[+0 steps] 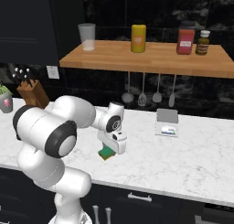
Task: Pick up the sponge from the counter and clean the cutting board by briefly scrubbing or pressing down on the cutting board. Once finished, release the sponge.
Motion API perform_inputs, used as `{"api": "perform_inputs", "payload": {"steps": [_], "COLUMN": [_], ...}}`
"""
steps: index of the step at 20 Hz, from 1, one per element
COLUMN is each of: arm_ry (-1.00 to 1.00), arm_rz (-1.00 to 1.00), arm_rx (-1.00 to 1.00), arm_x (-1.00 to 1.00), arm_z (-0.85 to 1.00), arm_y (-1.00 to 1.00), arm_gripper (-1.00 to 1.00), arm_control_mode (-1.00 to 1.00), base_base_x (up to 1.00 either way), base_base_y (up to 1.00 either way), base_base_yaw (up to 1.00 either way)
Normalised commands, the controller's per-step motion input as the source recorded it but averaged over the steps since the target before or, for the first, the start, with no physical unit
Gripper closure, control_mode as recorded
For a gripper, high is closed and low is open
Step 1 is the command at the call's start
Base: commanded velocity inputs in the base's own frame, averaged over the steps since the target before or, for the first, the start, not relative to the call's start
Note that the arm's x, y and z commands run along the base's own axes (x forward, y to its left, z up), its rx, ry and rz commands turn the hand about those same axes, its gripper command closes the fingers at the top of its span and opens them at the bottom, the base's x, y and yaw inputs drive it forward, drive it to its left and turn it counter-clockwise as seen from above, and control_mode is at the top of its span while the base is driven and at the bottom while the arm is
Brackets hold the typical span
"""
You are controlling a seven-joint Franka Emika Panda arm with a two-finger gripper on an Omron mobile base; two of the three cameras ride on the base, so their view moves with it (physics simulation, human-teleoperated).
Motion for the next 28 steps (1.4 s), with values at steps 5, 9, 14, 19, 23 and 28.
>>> {"api": "perform_inputs", "payload": {"steps": [5, 9, 14, 19, 23, 28], "arm_ry": [-0.05, -0.11, -0.11, -0.05, -0.02, 0.0], "arm_rz": [0.0, 0.01, 0.04, 0.05, 0.03, 0.0], "arm_rx": [0.0, 0.0, 0.0, -0.01, -0.01, 0.0], "arm_x": [-0.32, -0.4, -0.48, -0.12, -0.08, 0.0], "arm_z": [0.47, 0.91, 0.72, 0.26, 0.19, 0.0], "arm_y": [0.1, 0.08, 0.06, 0.0, 0.0, 0.0], "arm_gripper": [1.0, 1.0, 1.0, 1.0, 1.0, 1.0], "arm_control_mode": [-1.0, -1.0, -1.0, -1.0, -1.0, -1.0], "base_base_x": [0.0, 0.0, 0.0, 0.0, 0.0, 0.0], "base_base_y": [0.0, 0.0, 0.0, 0.0, 0.0, 0.0], "base_base_yaw": [0.0, 0.0, 0.0, 0.0, 0.0, 0.0]}}
